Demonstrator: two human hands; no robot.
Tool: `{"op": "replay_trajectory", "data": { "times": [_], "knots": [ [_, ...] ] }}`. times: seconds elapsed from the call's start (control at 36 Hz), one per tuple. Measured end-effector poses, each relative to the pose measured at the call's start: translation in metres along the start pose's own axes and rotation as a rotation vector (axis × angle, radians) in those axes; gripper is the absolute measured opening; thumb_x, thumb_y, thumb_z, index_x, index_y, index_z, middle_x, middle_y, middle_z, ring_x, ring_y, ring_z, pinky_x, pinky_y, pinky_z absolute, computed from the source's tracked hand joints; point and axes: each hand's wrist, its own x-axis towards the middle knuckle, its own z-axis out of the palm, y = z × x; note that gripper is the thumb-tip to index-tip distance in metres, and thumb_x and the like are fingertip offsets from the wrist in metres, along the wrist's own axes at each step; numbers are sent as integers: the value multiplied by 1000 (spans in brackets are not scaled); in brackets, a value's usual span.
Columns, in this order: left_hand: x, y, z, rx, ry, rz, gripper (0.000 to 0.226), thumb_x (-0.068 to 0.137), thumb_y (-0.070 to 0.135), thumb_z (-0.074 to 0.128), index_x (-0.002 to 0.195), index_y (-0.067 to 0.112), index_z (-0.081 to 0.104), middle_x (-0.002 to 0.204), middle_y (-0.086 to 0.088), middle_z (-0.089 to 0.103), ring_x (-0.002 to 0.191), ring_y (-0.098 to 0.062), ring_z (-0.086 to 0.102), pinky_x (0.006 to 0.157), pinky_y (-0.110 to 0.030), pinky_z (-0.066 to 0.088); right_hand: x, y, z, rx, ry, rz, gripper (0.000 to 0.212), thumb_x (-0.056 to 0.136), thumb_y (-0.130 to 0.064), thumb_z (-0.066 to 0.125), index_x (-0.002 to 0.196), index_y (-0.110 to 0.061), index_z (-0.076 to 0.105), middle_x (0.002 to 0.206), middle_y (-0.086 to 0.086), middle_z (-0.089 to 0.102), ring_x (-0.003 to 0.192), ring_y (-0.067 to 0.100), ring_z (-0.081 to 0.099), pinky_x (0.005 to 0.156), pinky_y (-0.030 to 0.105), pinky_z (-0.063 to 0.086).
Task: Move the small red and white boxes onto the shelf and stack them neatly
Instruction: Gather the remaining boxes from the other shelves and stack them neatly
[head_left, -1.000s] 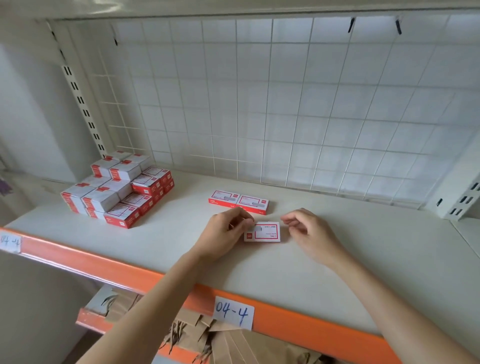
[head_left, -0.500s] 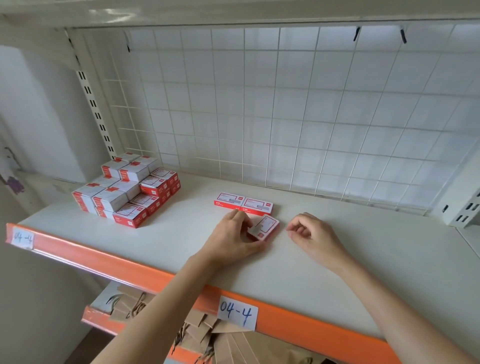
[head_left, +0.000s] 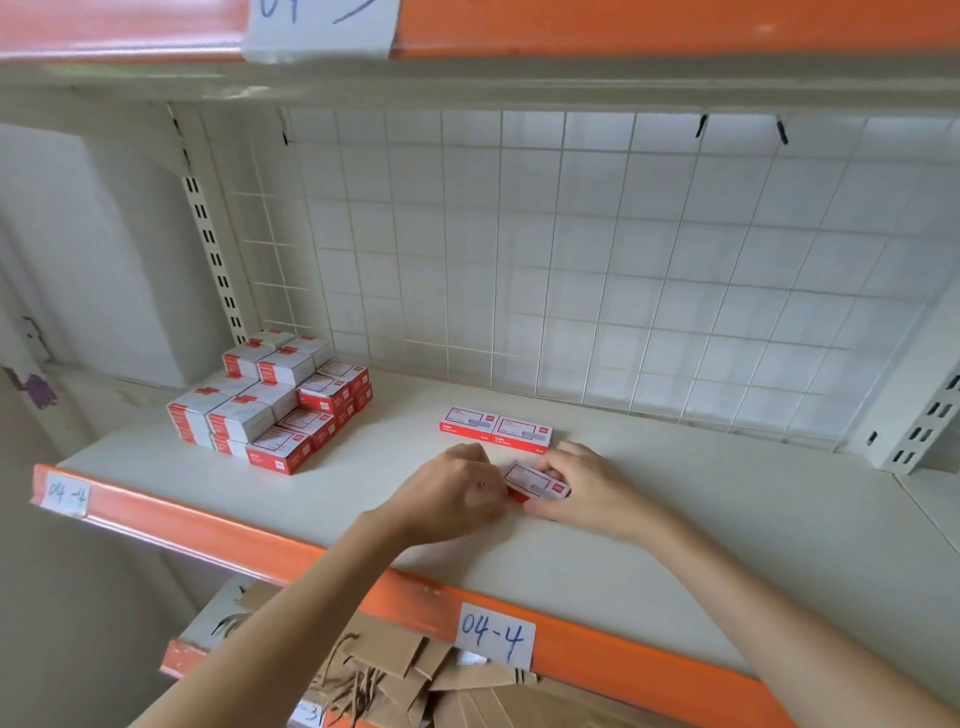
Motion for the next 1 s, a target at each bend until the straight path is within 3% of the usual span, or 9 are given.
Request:
{"op": "replay_trajectory", "data": {
  "times": [0.14,0.31,0.5,0.69,0.89,1.0],
  "knots": [
    [-19,-23,-24,89,-2,-45,15,83,27,68,96,19,71,98,0,60,88,-12,56,74,-16,38,32,-29,13,-186,36,-81,45,81,-40,64,119,-17,55,124,0,50,122,16,40,102,28,31],
    [-38,-39,-38,79,30,-56,15,83,25,68,96,17,72,95,-2,60,84,-14,59,71,-9,34,70,-62,19,-364,110,-96,44,85,-41,60,120,-15,53,123,4,48,123,22,36,97,34,32],
    [-38,-45,-38,82,5,22,15,85,25,66,97,17,71,96,-2,61,85,-13,60,73,-14,39,77,-68,32,-395,121,-1,44,88,-38,54,127,-18,50,123,5,44,123,23,32,98,35,31],
    [-10,-31,-24,60,-80,153,13,86,25,64,94,19,70,95,-2,62,85,-17,61,80,-33,49,38,-51,14,-365,162,55,43,89,-37,55,128,-21,51,124,1,46,121,19,35,96,31,32],
    [24,19,4,115,-176,313,16,88,28,61,99,20,70,96,-1,62,88,-18,60,79,-35,48,-35,-11,-15,-391,132,163,36,88,-28,55,122,-18,55,122,1,51,121,19,40,98,32,33],
    [40,66,21,133,-224,383,18,89,29,59,102,19,69,101,-1,62,91,-16,60,79,-25,45,-88,13,-36,-453,129,241,33,90,-31,51,120,-19,55,121,0,52,121,17,40,97,32,32]
  ]
}}
